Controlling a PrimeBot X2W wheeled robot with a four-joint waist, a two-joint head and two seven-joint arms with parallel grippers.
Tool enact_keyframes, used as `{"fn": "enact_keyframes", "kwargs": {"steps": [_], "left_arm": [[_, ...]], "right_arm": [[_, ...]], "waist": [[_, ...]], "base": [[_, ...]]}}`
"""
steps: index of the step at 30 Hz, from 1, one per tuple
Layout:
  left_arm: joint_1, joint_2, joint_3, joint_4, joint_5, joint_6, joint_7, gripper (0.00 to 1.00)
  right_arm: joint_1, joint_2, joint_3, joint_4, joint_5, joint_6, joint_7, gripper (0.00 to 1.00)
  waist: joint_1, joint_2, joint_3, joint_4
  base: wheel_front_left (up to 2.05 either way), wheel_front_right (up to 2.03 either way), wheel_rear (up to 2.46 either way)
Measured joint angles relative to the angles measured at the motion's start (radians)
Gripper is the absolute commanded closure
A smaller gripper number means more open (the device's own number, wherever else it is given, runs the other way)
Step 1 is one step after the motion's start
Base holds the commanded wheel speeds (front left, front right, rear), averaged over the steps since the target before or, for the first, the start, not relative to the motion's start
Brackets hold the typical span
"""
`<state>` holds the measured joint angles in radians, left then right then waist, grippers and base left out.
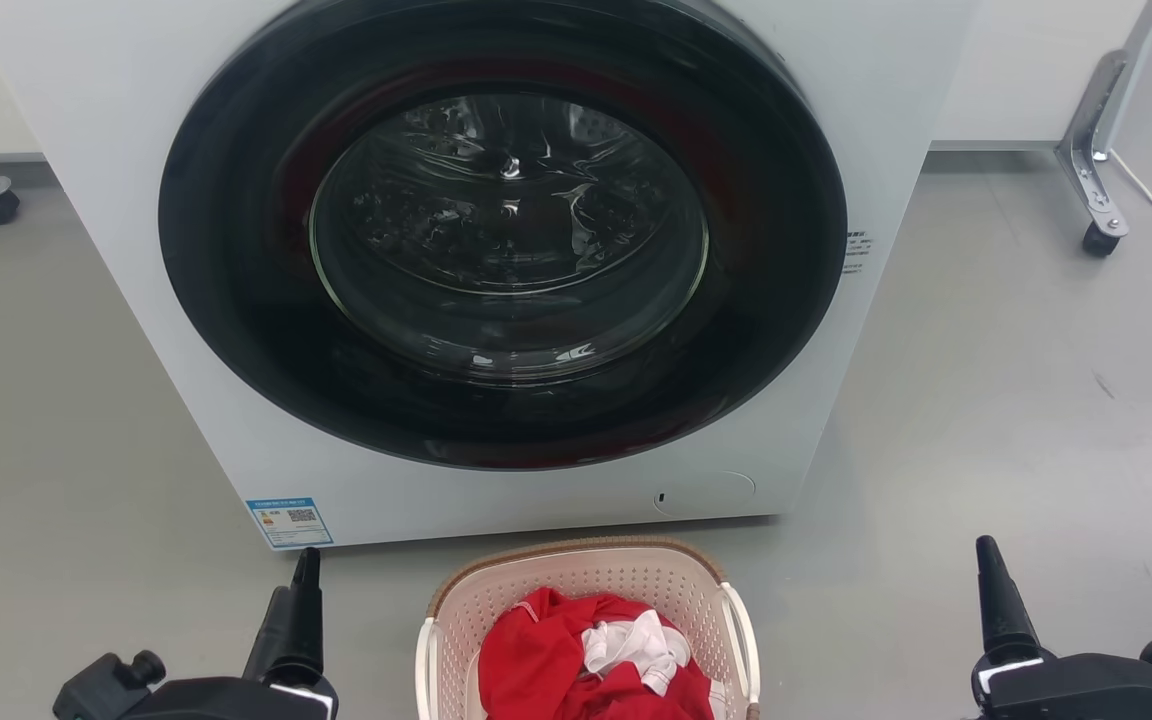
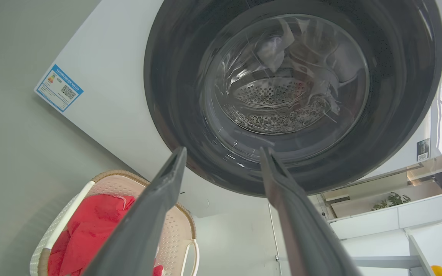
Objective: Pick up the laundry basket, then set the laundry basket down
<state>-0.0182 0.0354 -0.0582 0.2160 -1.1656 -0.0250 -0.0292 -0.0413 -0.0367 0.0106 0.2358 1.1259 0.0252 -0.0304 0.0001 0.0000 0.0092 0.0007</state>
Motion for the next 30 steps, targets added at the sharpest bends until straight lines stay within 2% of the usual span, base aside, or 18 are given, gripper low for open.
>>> {"fn": "enact_keyframes", "kwargs": {"steps": [7,30], "left_arm": [[0.0,0.027,-0.044,-0.012,0.172,0.017,-0.028,0.0],[0.03,0.035,-0.091,-0.068,0.625,0.079,-0.115,0.0]], "right_arm": [[0.002,-0.012,0.039,-0.012,-0.138,-0.018,-0.025,0.0],[0.036,-0.02,0.123,-0.071,-0.528,-0.079,-0.113,0.0]], "waist": [[0.0,0.0,0.003,0.001],[-0.0002,0.0,-0.001,0.003]], "base": [[0.0,0.0,0.0],[0.0,0.0,0.0]]}}
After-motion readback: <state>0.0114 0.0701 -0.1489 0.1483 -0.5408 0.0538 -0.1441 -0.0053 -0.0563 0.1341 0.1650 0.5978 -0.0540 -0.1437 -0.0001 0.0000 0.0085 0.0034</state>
